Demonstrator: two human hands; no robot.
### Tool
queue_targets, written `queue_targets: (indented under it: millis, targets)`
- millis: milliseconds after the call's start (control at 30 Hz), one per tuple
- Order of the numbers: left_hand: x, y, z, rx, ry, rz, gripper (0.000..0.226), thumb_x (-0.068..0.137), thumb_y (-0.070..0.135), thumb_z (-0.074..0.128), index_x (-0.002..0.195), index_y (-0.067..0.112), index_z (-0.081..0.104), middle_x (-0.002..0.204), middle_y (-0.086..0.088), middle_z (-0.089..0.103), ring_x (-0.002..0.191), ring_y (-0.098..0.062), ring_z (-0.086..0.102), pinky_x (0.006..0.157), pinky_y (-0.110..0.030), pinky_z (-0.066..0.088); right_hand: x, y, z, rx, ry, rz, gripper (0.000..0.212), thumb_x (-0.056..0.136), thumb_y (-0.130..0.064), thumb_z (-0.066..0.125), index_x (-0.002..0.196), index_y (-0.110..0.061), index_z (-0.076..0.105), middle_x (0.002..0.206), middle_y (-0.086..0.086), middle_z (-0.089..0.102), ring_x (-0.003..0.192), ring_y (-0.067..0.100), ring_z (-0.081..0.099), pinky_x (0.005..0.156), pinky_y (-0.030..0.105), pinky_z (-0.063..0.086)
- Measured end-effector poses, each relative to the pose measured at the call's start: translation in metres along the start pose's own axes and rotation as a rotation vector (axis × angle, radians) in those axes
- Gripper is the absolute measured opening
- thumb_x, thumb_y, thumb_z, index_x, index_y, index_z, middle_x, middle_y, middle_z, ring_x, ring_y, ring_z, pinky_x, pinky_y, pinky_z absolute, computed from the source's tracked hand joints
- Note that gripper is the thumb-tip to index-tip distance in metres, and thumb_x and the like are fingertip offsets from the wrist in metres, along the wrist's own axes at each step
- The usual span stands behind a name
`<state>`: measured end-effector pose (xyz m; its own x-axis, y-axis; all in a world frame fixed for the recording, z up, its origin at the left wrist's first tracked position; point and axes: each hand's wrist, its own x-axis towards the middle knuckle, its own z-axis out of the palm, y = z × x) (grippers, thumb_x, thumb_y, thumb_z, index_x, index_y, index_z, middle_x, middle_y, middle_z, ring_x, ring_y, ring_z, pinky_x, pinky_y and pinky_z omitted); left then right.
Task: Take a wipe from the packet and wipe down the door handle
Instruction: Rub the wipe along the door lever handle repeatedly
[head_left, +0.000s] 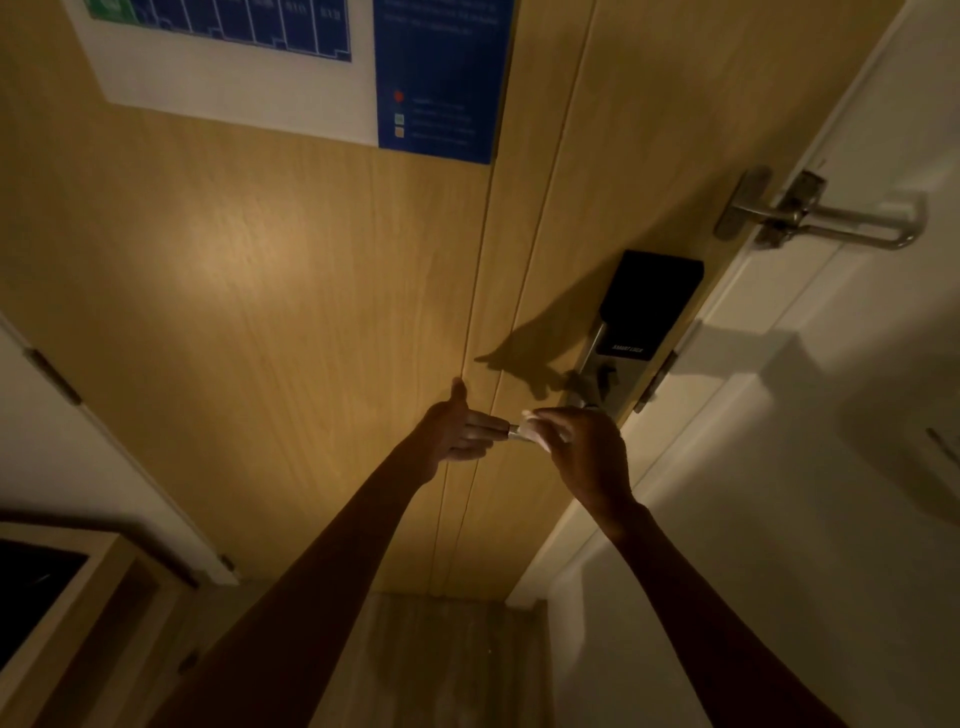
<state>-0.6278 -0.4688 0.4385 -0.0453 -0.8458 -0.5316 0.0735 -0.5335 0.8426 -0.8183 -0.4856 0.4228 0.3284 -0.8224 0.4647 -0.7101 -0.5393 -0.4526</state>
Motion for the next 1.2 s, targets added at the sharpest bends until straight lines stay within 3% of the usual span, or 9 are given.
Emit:
queue_targets:
  millis: [167,267,367,500,600,800,933,1033,1200]
  targets:
    - [0.002,0.001,0.002,-0.006,0.011,-0.006,0.086,0.096,0.059,0.006,0.102,0.004,0.072,0.113,-0.014,0.070,0.109,-0.025,0.064,0.097,-0.035,0.050,0.009,-0.012,-0.004,-0.052,0.252,0.000,0.023,0.089,-0.028,0.066,0.110,-0.020,0.072,0.109,-0.002,0.066,0.104,0.009,0.057,0.079,0.019,0.051]
    - [0.001,-0.001,0.002,-0.003,0.016,-0.001,0.086,0.096,0.059,0.007,0.103,0.004,0.072,0.110,-0.013,0.071,0.108,-0.025,0.064,0.094,-0.034,0.052,0.008,-0.010,0.008,-0.039,0.118,0.037,0.022,0.091,-0.032,0.064,0.108,-0.020,0.071,0.111,0.000,0.062,0.102,0.009,0.056,0.082,0.022,0.053]
    - [0.003,-0.003,0.001,-0.019,0.023,0.009,0.084,0.096,0.059,0.009,0.095,0.006,0.074,0.105,-0.012,0.073,0.103,-0.023,0.067,0.085,-0.029,0.055,-0.005,0.008,0.017,-0.056,-0.072,-0.120,0.027,0.096,-0.035,0.057,0.111,-0.015,0.068,0.102,0.001,0.063,0.095,0.010,0.057,0.080,0.029,0.054]
    - [0.003,-0.004,0.001,-0.043,0.023,0.013,0.084,0.097,0.058,0.010,0.099,0.003,0.073,0.107,-0.015,0.072,0.102,-0.023,0.067,0.081,-0.027,0.056,-0.008,0.013,0.010,-0.022,-0.068,-0.065,0.035,0.095,-0.037,0.050,0.115,-0.014,0.068,0.107,0.002,0.060,0.097,0.006,0.053,0.079,0.022,0.054]
    - [0.004,-0.003,0.002,-0.042,0.024,0.002,0.084,0.097,0.058,0.010,0.103,0.001,0.071,0.109,-0.016,0.071,0.106,-0.025,0.066,0.083,-0.027,0.055,-0.007,0.007,0.009,-0.064,-0.071,-0.034,0.034,0.092,-0.036,0.058,0.117,-0.014,0.068,0.110,0.003,0.058,0.096,0.002,0.047,0.077,0.010,0.046]
    - [0.001,0.002,0.005,-0.047,0.017,-0.004,0.084,0.098,0.056,0.009,0.110,-0.002,0.068,0.115,-0.017,0.068,0.110,-0.025,0.063,0.092,-0.030,0.052,-0.004,0.007,-0.005,-0.138,-0.249,-0.148,0.037,0.091,-0.015,0.062,0.128,-0.015,0.058,0.119,0.008,0.055,0.108,0.014,0.052,0.082,0.017,0.049]
    - [0.001,0.003,0.006,-0.059,0.020,-0.014,0.083,0.098,0.055,0.010,0.110,-0.004,0.067,0.116,-0.019,0.067,0.110,-0.026,0.064,0.092,-0.031,0.052,0.005,0.000,-0.015,-0.031,-0.145,-0.042,0.023,0.089,-0.017,0.067,0.108,-0.006,0.068,0.101,0.006,0.070,0.090,-0.001,0.058,0.075,0.004,0.043]
    - [0.001,0.004,0.006,-0.065,0.021,-0.018,0.082,0.099,0.055,0.012,0.111,-0.005,0.066,0.115,-0.019,0.067,0.104,-0.025,0.064,0.086,-0.028,0.052,0.000,-0.003,-0.011,-0.058,-0.052,-0.023,0.021,0.086,-0.019,0.070,0.103,-0.007,0.070,0.101,0.005,0.070,0.089,0.002,0.062,0.077,0.013,0.051]
    - [0.002,0.003,0.006,-0.017,0.008,-0.006,0.070,0.100,0.050,0.021,0.114,-0.002,0.066,0.116,-0.015,0.068,0.110,-0.024,0.064,0.084,-0.026,0.053,-0.005,0.004,-0.011,-0.001,-0.129,-0.070,0.024,0.092,-0.028,0.062,0.101,-0.007,0.069,0.099,0.002,0.065,0.089,0.005,0.061,0.080,0.021,0.056]
